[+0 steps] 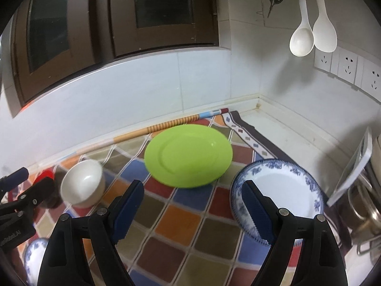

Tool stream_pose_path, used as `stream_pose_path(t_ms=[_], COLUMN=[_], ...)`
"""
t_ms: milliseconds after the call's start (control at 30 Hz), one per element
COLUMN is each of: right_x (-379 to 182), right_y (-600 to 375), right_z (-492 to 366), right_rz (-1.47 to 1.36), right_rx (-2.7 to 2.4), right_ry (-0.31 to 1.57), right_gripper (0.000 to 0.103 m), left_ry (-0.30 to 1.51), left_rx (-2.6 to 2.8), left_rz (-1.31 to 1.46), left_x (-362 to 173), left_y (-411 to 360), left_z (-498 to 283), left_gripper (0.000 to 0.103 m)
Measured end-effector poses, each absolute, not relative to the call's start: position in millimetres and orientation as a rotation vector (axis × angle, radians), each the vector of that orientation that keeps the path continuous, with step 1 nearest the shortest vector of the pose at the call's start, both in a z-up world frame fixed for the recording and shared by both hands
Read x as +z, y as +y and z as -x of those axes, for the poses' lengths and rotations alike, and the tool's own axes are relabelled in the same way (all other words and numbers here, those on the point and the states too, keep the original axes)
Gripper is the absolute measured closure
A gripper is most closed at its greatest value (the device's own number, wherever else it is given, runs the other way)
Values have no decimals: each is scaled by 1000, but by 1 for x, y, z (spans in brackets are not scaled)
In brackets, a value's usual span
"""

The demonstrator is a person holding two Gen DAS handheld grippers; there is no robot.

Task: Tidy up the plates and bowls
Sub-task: 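Move both grippers to the rim of the green plate, then close both grippers on the green plate rim and lift it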

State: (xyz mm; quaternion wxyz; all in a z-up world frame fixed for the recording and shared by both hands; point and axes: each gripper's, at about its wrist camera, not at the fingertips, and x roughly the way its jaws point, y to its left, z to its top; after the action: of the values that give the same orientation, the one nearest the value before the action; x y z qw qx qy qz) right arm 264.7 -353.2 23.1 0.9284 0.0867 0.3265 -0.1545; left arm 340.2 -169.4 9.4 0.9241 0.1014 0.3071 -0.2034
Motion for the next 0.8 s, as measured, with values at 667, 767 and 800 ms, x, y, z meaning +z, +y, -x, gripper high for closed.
stream_pose_path(t_ms=[667, 767, 800], right_x=[-23, -33, -37], right_y=[-426, -437, -441], right_z=[-367, -380, -384], right_rz=[-219, -230, -232], right_rx=[-386, -396, -401], right_ry=[757, 776, 784], right_gripper=[18, 19, 19], left_ry=[724, 750, 758], left_rx=[-401, -404, -406], left_rz=[-274, -284, -287], left_x=[-40, -52, -56], left_y=[-253, -266, -270], left_z=[-447, -462, -466], left_gripper=[19, 20, 20])
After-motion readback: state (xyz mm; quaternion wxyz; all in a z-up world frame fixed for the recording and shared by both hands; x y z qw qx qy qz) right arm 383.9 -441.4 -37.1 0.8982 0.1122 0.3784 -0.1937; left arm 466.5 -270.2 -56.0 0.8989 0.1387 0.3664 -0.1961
